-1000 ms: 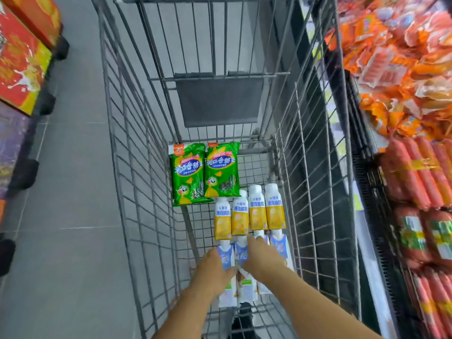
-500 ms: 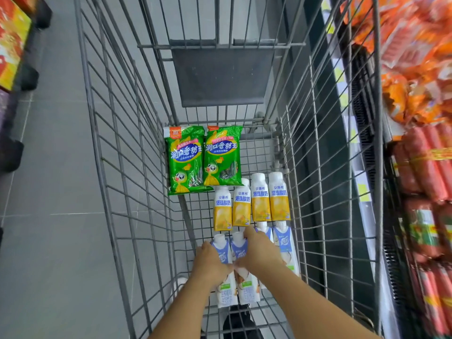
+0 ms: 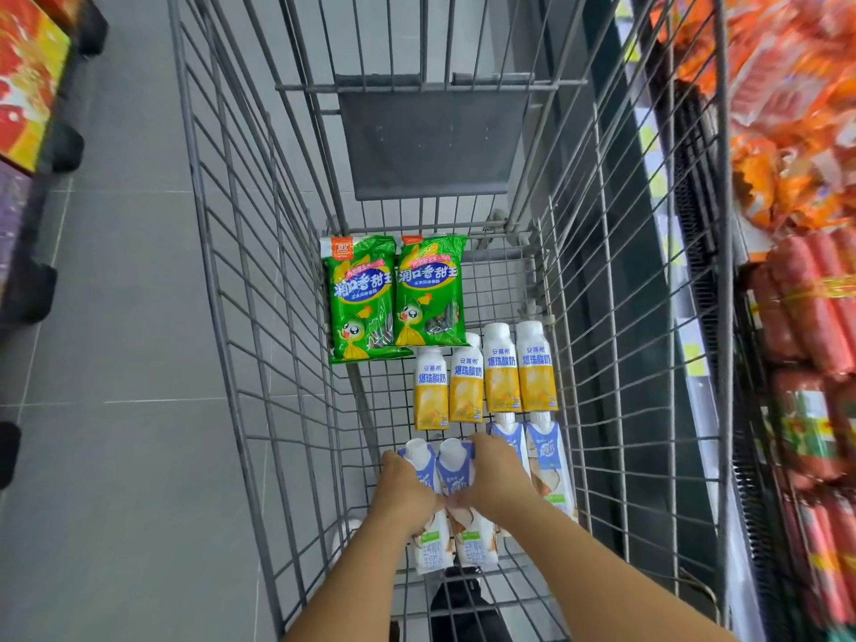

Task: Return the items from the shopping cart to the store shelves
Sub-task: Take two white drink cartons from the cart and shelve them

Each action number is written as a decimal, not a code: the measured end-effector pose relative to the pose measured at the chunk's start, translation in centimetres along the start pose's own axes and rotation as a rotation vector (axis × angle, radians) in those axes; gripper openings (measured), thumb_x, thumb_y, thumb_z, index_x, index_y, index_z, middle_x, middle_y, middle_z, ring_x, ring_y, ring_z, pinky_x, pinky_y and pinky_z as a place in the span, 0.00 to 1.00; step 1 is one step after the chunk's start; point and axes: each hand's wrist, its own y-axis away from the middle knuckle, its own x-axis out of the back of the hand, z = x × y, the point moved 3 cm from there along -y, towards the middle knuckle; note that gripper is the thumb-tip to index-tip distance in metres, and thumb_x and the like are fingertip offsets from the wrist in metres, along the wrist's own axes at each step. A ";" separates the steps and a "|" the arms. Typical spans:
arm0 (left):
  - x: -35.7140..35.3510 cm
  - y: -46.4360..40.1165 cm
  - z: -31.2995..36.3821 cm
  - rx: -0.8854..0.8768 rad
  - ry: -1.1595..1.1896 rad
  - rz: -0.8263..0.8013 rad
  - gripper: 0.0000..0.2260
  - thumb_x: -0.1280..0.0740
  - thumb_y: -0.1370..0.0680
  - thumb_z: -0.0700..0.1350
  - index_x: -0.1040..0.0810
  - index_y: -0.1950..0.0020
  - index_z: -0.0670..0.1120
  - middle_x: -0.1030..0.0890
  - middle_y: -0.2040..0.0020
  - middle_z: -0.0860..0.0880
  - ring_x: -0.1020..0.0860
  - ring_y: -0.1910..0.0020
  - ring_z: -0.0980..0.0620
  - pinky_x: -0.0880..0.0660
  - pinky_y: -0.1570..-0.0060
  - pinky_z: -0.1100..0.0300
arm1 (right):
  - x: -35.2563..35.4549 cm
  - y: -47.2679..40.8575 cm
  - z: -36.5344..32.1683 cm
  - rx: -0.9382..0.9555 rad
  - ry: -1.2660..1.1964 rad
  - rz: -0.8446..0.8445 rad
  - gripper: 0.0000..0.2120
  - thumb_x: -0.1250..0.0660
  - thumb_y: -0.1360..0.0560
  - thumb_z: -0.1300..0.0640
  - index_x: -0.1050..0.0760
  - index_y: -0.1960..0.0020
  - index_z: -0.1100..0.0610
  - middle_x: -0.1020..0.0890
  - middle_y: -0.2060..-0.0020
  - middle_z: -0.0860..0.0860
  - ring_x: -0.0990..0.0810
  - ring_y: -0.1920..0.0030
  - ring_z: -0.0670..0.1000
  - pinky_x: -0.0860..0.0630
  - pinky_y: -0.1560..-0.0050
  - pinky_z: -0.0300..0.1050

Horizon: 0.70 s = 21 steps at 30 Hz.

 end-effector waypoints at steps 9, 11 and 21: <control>0.0 0.5 -0.1 0.024 0.091 0.036 0.28 0.24 0.30 0.41 0.35 0.36 0.45 0.22 0.44 0.45 0.20 0.47 0.45 0.21 0.49 0.51 | -1.4 0.5 1.2 -0.027 -0.405 -0.045 0.28 0.27 0.27 0.55 0.35 0.32 0.55 0.23 0.39 0.52 0.23 0.41 0.53 0.25 0.44 0.47; 0.2 0.5 0.1 0.015 0.089 0.056 0.27 0.24 0.29 0.44 0.35 0.36 0.48 0.21 0.44 0.47 0.20 0.47 0.45 0.21 0.47 0.50 | -1.5 0.3 1.6 -0.103 -0.479 -0.046 0.23 0.28 0.26 0.54 0.34 0.37 0.58 0.22 0.42 0.54 0.22 0.43 0.54 0.24 0.42 0.52; 0.8 1.2 0.9 0.068 0.558 0.009 0.16 0.30 0.23 0.38 0.28 0.38 0.50 0.18 0.44 0.45 0.18 0.49 0.43 0.20 0.49 0.47 | 0.7 1.3 0.2 -0.163 -0.851 -0.138 0.33 0.42 0.28 0.30 0.32 0.30 0.47 0.27 0.32 0.46 0.28 0.32 0.54 0.33 0.32 0.53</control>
